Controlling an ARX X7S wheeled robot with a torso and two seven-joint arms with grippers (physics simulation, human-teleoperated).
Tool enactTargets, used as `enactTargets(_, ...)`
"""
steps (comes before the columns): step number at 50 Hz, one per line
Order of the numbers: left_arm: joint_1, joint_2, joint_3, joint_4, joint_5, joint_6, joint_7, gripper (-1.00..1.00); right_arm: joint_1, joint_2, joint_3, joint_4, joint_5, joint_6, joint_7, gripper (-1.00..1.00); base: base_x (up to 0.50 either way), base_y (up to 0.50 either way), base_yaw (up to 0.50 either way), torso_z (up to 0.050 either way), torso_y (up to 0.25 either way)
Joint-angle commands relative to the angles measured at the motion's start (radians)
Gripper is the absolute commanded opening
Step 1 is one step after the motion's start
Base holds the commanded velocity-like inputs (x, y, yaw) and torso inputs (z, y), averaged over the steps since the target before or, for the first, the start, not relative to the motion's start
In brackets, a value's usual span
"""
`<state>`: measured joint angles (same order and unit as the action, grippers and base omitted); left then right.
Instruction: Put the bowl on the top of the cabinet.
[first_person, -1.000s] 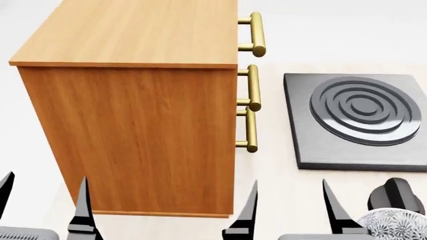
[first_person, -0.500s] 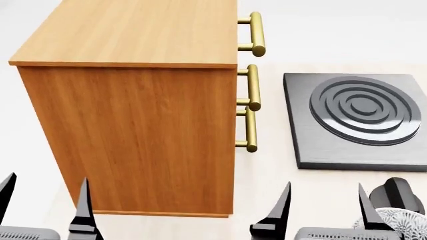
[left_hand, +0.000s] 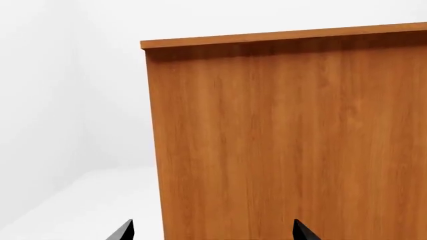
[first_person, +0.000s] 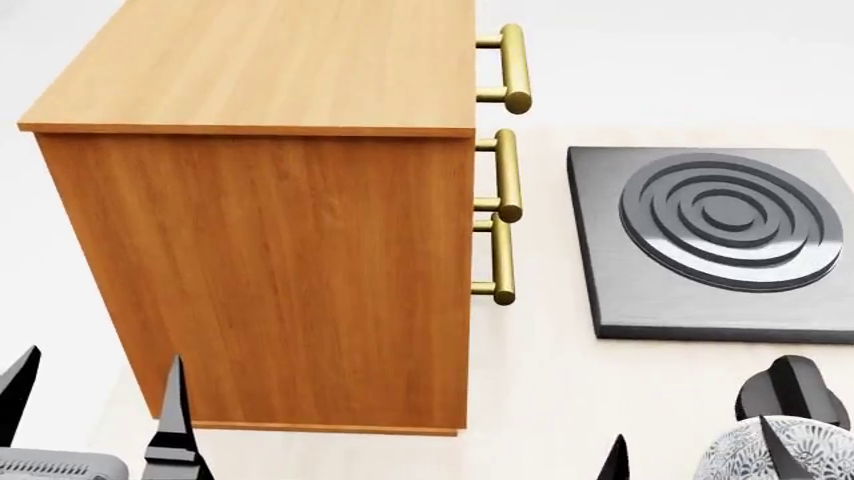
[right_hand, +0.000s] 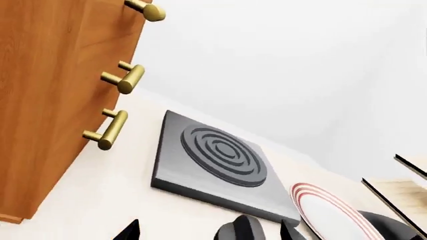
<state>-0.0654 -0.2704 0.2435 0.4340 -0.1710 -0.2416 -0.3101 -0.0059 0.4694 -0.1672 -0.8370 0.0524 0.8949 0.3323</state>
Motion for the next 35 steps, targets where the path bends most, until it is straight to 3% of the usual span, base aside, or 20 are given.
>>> enactTargets(1, 0.001, -0.005, 0.006, -0.009, 0.005, 0.0, -0.008, 1.0, -0.054, 0.09, -0.038, -0.065, -0.049, 0.122, 0.017, 1.0, 0.0, 0.0, 0.0, 0.0, 0.0)
enactTargets(21, -0.006, -0.011, 0.022, 0.01, 0.007, -0.008, -0.016, 1.0, -0.216, 0.091, 0.063, -0.072, -0.015, 0.131, 0.008, 1.0, 0.0, 0.0, 0.0, 0.0, 0.0)
enactTargets(35, -0.013, -0.015, 0.029, 0.019, 0.005, -0.021, -0.024, 1.0, -0.23, 0.08, 0.059, -0.045, -0.005, 0.113, 0.006, 1.0, 0.0, 0.0, 0.0, 0.0, 0.0)
